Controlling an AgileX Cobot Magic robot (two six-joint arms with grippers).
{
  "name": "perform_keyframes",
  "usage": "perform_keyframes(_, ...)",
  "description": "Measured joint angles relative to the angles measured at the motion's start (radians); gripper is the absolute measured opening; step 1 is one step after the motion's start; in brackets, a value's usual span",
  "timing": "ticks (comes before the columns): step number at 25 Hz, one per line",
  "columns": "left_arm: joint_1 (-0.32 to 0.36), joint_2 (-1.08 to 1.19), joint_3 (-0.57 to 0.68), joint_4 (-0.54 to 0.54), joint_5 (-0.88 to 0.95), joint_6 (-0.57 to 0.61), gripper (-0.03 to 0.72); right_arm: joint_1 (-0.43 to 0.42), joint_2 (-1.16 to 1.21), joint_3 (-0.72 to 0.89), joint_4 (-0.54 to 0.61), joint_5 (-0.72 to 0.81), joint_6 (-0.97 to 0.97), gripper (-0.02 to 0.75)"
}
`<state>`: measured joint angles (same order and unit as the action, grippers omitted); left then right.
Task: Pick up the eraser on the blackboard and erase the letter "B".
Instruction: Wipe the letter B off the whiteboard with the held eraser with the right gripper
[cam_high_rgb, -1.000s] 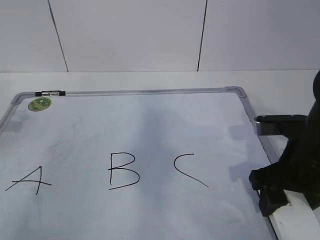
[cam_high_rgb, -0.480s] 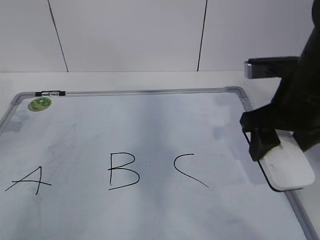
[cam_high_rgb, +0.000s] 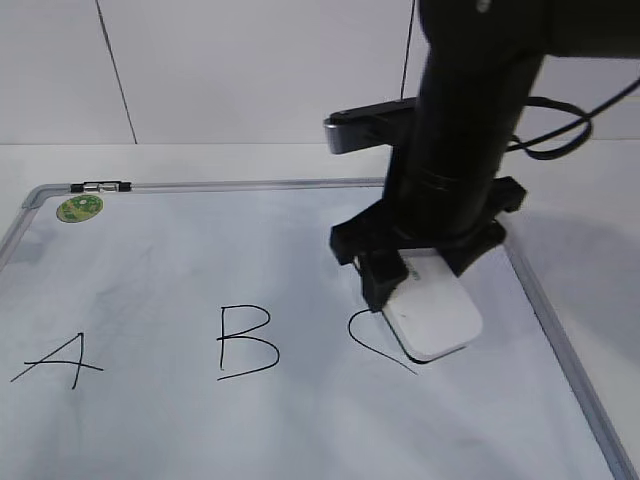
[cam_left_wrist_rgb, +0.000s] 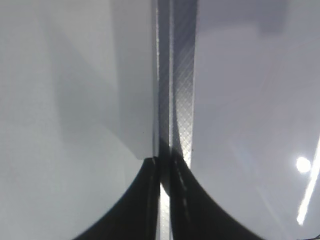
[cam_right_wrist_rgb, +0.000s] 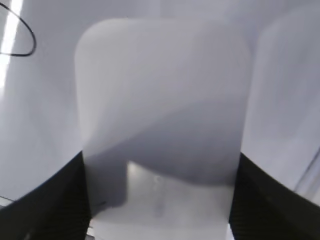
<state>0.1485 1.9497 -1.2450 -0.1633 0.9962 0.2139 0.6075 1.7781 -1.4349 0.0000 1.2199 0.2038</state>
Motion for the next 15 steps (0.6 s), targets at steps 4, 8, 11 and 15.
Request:
perform_keyframes(4, 0.002, 0.000, 0.000, 0.000, 0.000, 0.002, 0.019, 0.054, 0.100, -0.121, 0.000, 0.000, -0.027, 0.524)
perform_keyframes(8, 0.002, 0.000, 0.000, 0.000, 0.000, 0.002, 0.019, 0.093, 0.204, -0.233, 0.000, 0.000, -0.036, 0.524)
perform_keyframes(11, 0.002, 0.000, 0.000, 0.000, 0.000, 0.002, 0.019, 0.113, 0.274, -0.307, 0.019, 0.000, -0.038, 0.524)
perform_keyframes(15, 0.002, 0.000, 0.000, 0.000, 0.002, 0.002, 0.019, 0.139, 0.351, -0.378, 0.062, 0.000, -0.040, 0.524)
